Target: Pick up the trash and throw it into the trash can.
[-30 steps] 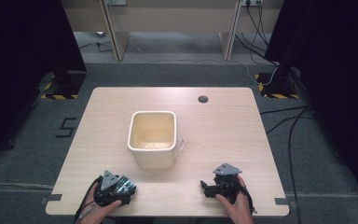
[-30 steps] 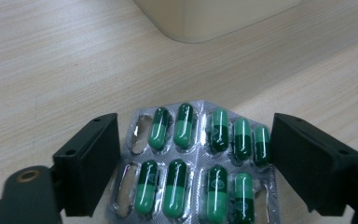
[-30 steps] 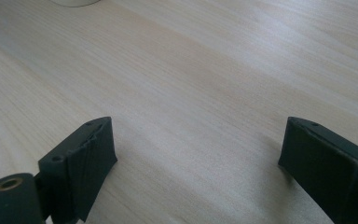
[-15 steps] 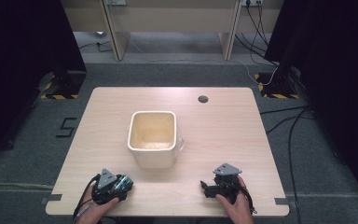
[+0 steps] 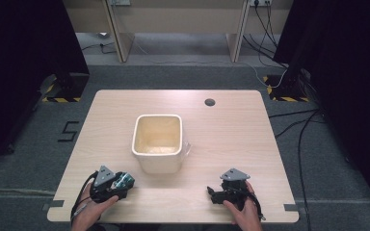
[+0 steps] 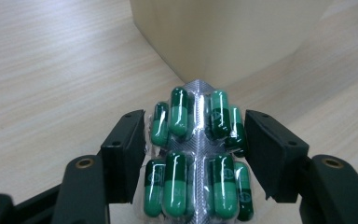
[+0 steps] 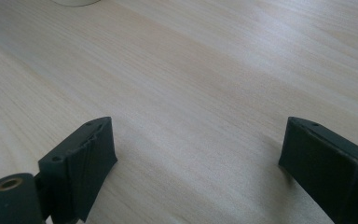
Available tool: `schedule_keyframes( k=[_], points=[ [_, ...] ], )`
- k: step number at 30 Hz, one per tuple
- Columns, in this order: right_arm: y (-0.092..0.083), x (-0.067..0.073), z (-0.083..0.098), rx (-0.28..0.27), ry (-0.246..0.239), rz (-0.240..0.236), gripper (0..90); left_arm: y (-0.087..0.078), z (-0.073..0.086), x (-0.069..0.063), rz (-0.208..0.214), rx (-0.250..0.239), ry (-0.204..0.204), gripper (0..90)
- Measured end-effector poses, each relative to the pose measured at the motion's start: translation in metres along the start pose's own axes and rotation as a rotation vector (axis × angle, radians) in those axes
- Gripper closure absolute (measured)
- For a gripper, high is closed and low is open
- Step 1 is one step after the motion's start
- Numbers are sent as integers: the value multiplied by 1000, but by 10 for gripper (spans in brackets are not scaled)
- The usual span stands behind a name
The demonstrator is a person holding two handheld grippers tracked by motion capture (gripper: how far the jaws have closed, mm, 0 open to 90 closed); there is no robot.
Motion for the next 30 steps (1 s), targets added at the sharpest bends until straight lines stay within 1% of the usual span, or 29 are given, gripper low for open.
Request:
schedule_keyframes(
  k=[2, 3, 4, 7, 10, 11, 16, 23, 26, 27, 29, 30],
  points=[
    [0, 0, 0, -1, -2, 0, 102, 0, 0, 2, 4, 2, -5, 396],
    [0, 0, 0, -1, 0, 1, 102, -1, -1, 6, 3, 2, -13, 396],
    [0, 0, 0, -1, 0, 1, 102, -1, -1, 6, 3, 2, -13, 395],
    [0, 0, 0, -1, 0, 0, 102, -2, -3, 13, 4, 4, -24, 395],
    [0, 0, 0, 0, 0, 0, 102, -3, -4, 16, 7, 0, -33, 395],
    [0, 0, 0, 0, 0, 0, 102, -3, -5, 20, 7, -3, -39, 395],
    [0, 0, 0, 0, 0, 0, 102, -3, -11, 26, -2, -7, -36, 394],
    [0, 0, 0, 0, 0, 0, 102, -4, -25, 37, -18, -23, -35, 394],
    [0, 0, 0, -1, -2, 0, 102, -4, -28, 41, -15, -26, -34, 394],
    [0, 0, 0, 0, -2, 0, 102, -5, -31, 45, -6, -25, -35, 394],
    [0, 0, 0, 0, -2, 0, 102, -5, -33, 47, -7, -28, -38, 394],
    [0, 0, 0, 0, -2, 0, 102, -8, -38, 51, -11, -33, -35, 394]
  ],
)
Point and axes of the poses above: each handheld gripper's, and its own axes: y roughly forward along the jaws, z roughly out of its underside, x roughly to its left, the point moved 1 cm from there along y, roughly forward along the jaws, and after that the axes turned 7 degrees about y, right-handed, at the moved point
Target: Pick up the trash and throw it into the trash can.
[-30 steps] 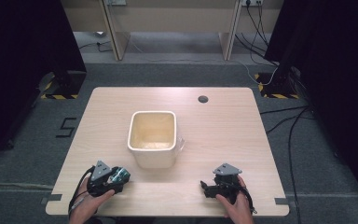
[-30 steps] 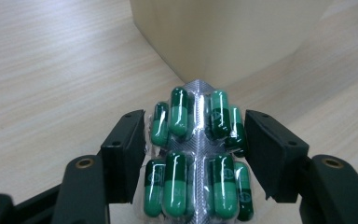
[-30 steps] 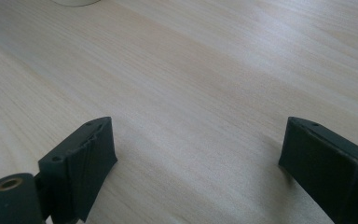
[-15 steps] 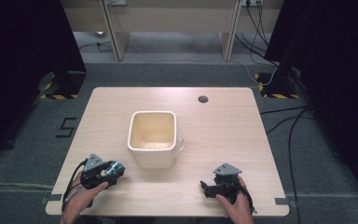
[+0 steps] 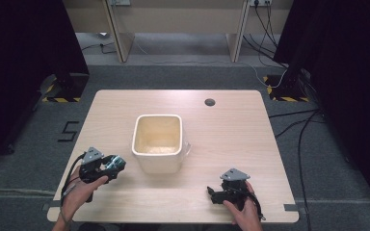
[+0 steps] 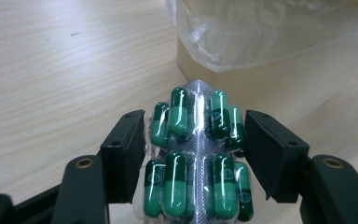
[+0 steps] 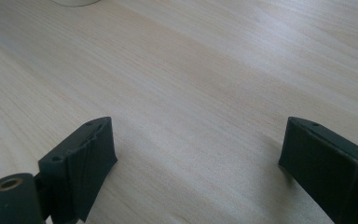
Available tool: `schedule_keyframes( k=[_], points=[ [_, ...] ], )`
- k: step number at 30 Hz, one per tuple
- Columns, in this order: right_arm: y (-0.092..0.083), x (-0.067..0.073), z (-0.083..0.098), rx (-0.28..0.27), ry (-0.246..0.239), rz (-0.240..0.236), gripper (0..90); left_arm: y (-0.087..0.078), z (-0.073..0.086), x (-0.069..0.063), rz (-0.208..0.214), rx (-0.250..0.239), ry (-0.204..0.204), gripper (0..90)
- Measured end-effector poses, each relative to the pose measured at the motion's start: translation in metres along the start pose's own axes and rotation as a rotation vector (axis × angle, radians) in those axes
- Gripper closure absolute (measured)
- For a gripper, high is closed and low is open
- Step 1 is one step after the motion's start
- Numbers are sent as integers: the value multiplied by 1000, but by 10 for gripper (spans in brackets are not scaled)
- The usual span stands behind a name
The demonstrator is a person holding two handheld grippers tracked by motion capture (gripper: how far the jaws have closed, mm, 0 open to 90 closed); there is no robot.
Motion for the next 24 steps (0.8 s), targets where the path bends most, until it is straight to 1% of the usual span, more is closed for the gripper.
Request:
schedule_keyframes(
  k=[3, 4, 5, 11, 12, 13, 14, 16, 19, 24],
  points=[
    [0, 0, 0, 0, 0, 0, 102, -2, -7, 6, -2, -15, -6, 394],
    [0, 0, 0, 0, 0, 0, 102, -2, -7, 6, -2, -15, -6, 394],
    [0, 0, 0, -1, -1, 0, 102, -2, -12, 10, -6, -17, -4, 394],
    [0, 0, 0, 0, 0, 0, 102, -6, -28, 18, -8, -33, 7, 394],
    [0, 0, 0, 0, 0, 0, 102, -6, -28, 18, -8, -33, 7, 394],
    [0, 0, 0, 0, 0, 0, 102, -7, -33, 21, -7, -40, 7, 394],
    [0, 0, 0, 0, 0, 0, 102, -7, -33, 21, -7, -40, 7, 394],
    [0, 0, 0, 1, 2, 0, 102, -8, -40, 24, -8, -42, 17, 394],
    [0, 0, 0, 0, 0, 0, 102, -9, -47, 26, 1, -51, 17, 394],
    [0, 0, 0, 0, 0, 0, 102, -11, -59, 27, 12, -69, 22, 394]
  ],
)
Point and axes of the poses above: each handheld gripper's, and its own axes: y roughly forward along the jaws, z roughly out of its underside, x roughly to its left, the point moved 1 cm from there along y, roughly forward along the jaws, and after that the axes turned 7 degrees about y, right-handed, at the moved point
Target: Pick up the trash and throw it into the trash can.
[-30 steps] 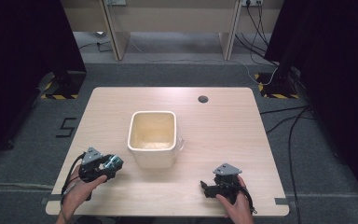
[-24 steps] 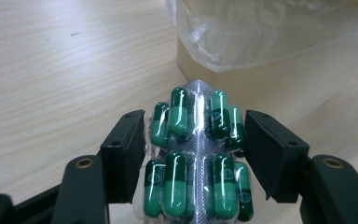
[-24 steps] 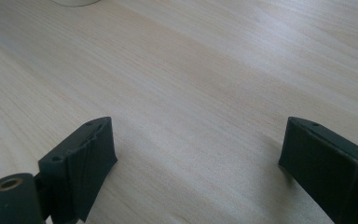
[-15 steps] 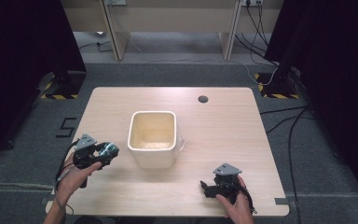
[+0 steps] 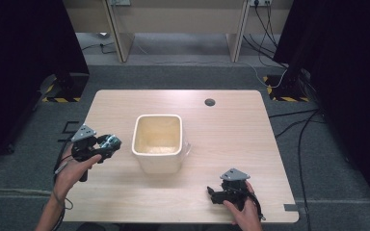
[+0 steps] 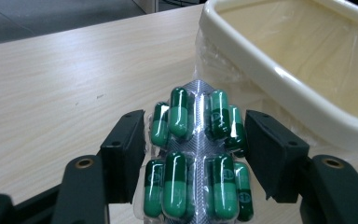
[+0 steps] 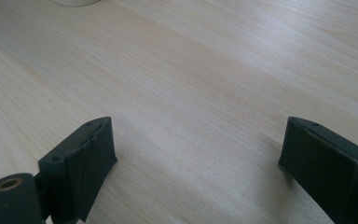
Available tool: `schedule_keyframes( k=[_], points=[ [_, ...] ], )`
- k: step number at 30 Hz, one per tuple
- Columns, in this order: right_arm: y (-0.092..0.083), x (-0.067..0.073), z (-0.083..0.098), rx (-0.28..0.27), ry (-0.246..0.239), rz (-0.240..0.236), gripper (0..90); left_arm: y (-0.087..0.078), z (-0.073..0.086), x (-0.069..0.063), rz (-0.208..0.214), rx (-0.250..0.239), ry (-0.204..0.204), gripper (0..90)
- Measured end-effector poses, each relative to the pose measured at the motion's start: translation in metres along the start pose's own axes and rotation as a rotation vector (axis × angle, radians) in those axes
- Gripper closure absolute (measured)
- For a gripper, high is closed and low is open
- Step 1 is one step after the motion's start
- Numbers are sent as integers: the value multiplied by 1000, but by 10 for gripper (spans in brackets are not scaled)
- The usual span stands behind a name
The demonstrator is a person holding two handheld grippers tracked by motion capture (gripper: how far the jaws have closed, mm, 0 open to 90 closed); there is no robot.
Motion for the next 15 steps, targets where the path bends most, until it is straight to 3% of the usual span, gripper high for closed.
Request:
schedule_keyframes(
  k=[9, 15],
  points=[
    [0, 0, 0, 0, 0, 0, 102, -4, -25, -4, 17, -38, 29, 391],
    [0, 0, 0, 1, 3, 0, 102, 5, -40, -11, 48, -45, 47, 390]
  ],
)
Point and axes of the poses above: each handheld gripper's, and its own axes: y roughly forward along the jaws, z roughly out of its underside, x roughly to its left, the point moved 1 cm from there along y, roughly forward along the jaws, and after that the axes turned 7 degrees about y, right-handed, at the moved point
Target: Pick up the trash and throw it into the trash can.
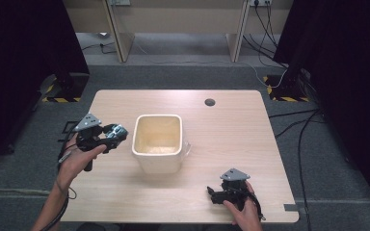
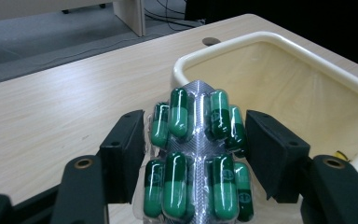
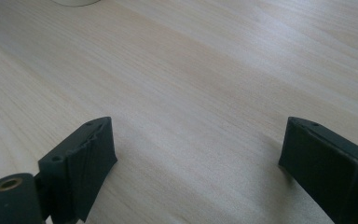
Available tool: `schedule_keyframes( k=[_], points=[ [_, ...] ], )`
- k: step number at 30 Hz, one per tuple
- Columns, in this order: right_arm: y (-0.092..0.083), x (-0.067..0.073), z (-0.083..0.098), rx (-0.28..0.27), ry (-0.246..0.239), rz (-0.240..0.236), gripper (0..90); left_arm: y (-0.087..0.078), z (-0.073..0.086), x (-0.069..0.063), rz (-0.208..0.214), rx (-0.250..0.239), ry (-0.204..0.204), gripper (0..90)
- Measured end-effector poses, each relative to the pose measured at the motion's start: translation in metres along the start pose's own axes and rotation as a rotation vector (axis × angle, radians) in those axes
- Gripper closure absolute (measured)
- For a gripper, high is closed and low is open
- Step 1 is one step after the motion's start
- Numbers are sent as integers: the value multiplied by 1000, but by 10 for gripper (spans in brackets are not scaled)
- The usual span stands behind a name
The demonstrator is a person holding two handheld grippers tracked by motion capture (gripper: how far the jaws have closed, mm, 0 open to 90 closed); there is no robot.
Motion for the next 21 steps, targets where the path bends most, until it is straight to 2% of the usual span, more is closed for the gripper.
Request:
schedule_keyframes(
  k=[5, 10, 21],
  points=[
    [0, 0, 0, -1, -2, 0, 102, 5, -9, -4, 20, -12, 9, 389],
    [0, 0, 0, -3, -6, 0, 102, 13, -24, -14, 53, -25, 31, 389],
    [0, 0, 0, -3, -2, 0, 102, 41, -38, -32, 109, 1, 58, 389]
  ],
)
Point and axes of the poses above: each handheld gripper's, and its own axes: y roughly forward along the jaws, z roughly out of its underside, x roughly to its left, the point moved 1 cm from there along y, roughly forward along the jaws, and after that the axes turned 7 degrees about y, right-handed, at the moved point
